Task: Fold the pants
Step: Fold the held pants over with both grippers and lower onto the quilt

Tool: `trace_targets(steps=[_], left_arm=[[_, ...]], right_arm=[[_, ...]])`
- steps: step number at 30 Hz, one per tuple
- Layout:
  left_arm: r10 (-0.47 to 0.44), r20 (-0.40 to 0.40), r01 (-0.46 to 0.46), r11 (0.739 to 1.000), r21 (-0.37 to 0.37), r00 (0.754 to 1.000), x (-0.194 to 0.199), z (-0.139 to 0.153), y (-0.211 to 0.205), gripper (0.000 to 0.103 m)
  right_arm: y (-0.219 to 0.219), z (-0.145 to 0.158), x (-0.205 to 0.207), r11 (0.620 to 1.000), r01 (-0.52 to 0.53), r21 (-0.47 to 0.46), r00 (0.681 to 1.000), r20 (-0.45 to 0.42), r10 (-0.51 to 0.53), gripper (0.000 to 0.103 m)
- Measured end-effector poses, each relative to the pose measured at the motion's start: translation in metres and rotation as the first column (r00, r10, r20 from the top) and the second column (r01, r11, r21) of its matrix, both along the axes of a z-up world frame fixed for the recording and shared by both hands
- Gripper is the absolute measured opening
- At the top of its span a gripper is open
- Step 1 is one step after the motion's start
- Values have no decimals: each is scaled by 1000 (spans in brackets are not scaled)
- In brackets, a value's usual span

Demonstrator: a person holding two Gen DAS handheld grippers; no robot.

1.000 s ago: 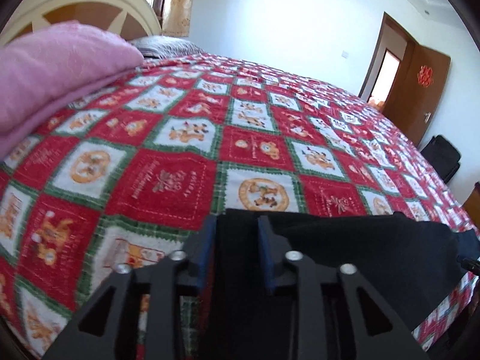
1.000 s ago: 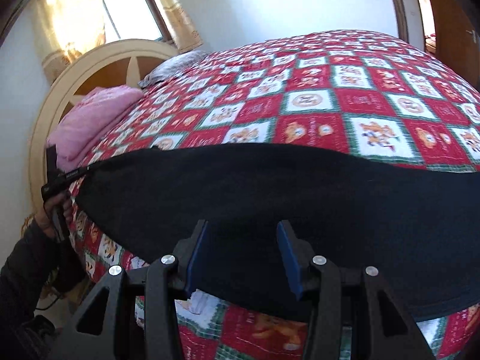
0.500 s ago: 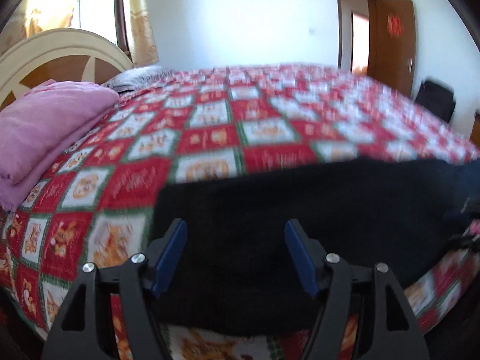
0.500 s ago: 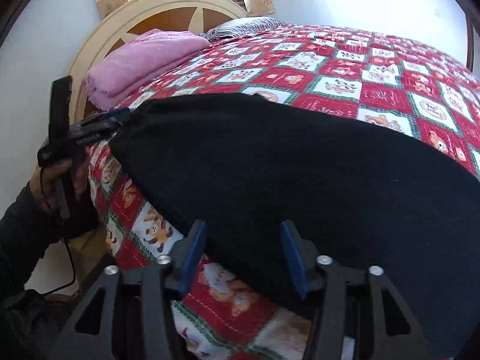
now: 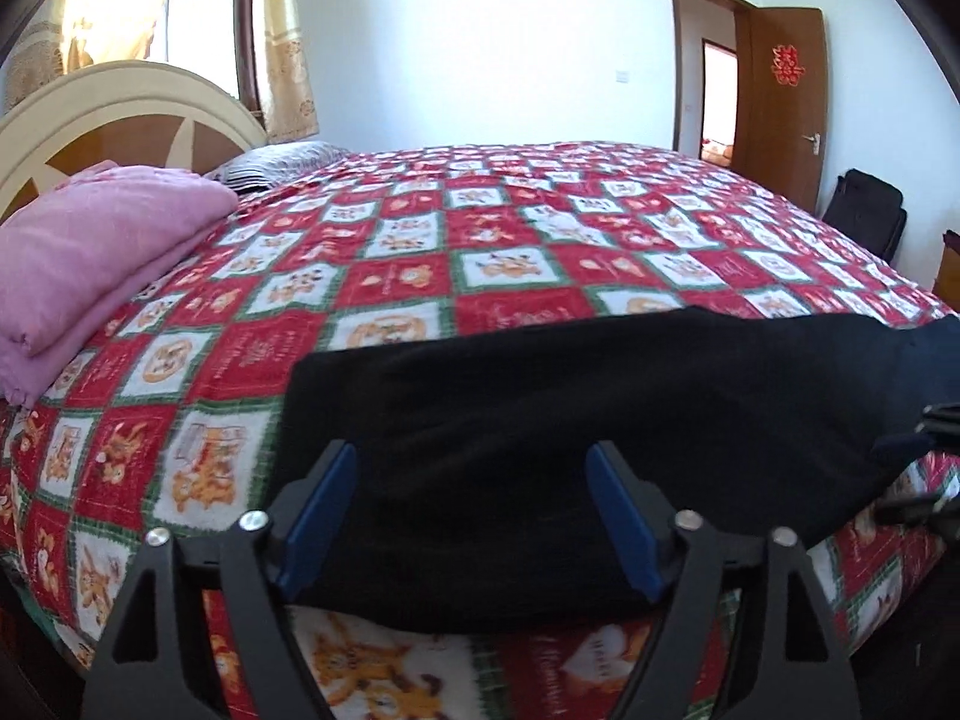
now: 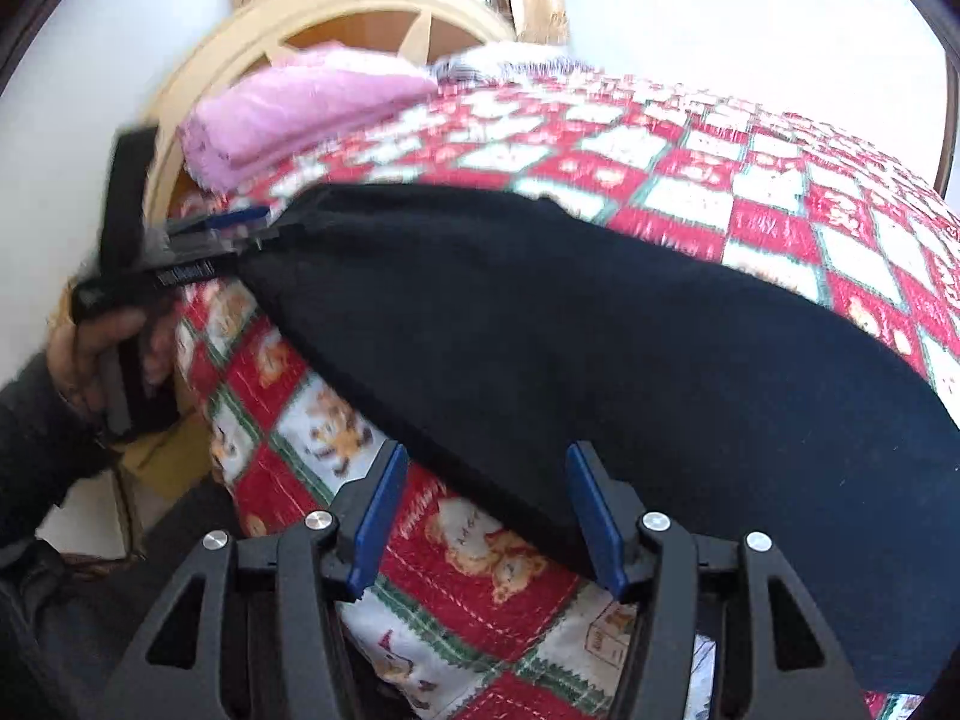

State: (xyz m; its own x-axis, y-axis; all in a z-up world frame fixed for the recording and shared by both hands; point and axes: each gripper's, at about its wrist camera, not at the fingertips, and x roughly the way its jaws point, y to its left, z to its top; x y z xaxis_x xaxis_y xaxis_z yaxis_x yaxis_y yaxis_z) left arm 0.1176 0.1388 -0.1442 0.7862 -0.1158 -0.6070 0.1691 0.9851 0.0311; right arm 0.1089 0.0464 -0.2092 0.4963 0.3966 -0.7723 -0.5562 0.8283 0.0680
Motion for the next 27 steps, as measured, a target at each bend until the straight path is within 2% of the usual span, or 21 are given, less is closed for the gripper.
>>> trace_targets(steps=[1, 4, 7, 10, 12, 14, 18, 19, 21, 24, 26, 27], left_arm=[[-4, -17, 5, 1000, 14, 1000, 1, -5, -4, 84], [10, -78, -8, 1000, 25, 997, 6, -21, -7, 84], [16, -73, -16, 1000, 1, 997, 2, -16, -7, 84], [17, -39, -19, 999, -37, 999, 2, -2, -7, 86], [34, -32, -36, 998, -50, 999, 7, 3, -9, 99], [61, -37, -63, 996, -61, 997, 13, 2, -10, 102], [78, -124, -91, 991, -100, 989, 30, -14, -12, 102], [86, -141, -100, 990, -96, 986, 32, -18, -12, 102], [81, -123, -89, 994, -66, 989, 28, -24, -16, 103], [91, -101, -95, 995, -42, 991, 25, -28, -20, 103], [99, -98, -105, 993, -49, 990, 25, -28, -20, 103], [107, -99, -113, 992, -58, 989, 26, -28, -19, 103]], right_arm=[[3, -7, 0, 1000, -8, -27, 1000, -23, 7, 57], [7, -9, -8, 997, -32, -76, 999, 25, 34, 57], [-4, -3, -3, 1000, -5, -18, 1000, 14, 5, 57], [-23, 14, 1, 998, 56, 13, 996, 67, -57, 57], [-35, 22, 8, 995, 103, 4, 991, 86, -103, 57], [-51, 26, 16, 985, 173, -14, 980, 106, -171, 57], [-90, 26, 33, 950, 308, -40, 948, 96, -304, 57], [-100, 24, 37, 940, 340, -43, 939, 78, -336, 57], [-116, 15, 40, 927, 371, -54, 928, 33, -370, 57], [-128, 8, 33, 932, 362, -1, 932, 36, -362, 58], [-129, 6, 33, 933, 361, 12, 932, 43, -361, 61], [-128, 5, 33, 937, 348, 22, 937, 40, -348, 73]])
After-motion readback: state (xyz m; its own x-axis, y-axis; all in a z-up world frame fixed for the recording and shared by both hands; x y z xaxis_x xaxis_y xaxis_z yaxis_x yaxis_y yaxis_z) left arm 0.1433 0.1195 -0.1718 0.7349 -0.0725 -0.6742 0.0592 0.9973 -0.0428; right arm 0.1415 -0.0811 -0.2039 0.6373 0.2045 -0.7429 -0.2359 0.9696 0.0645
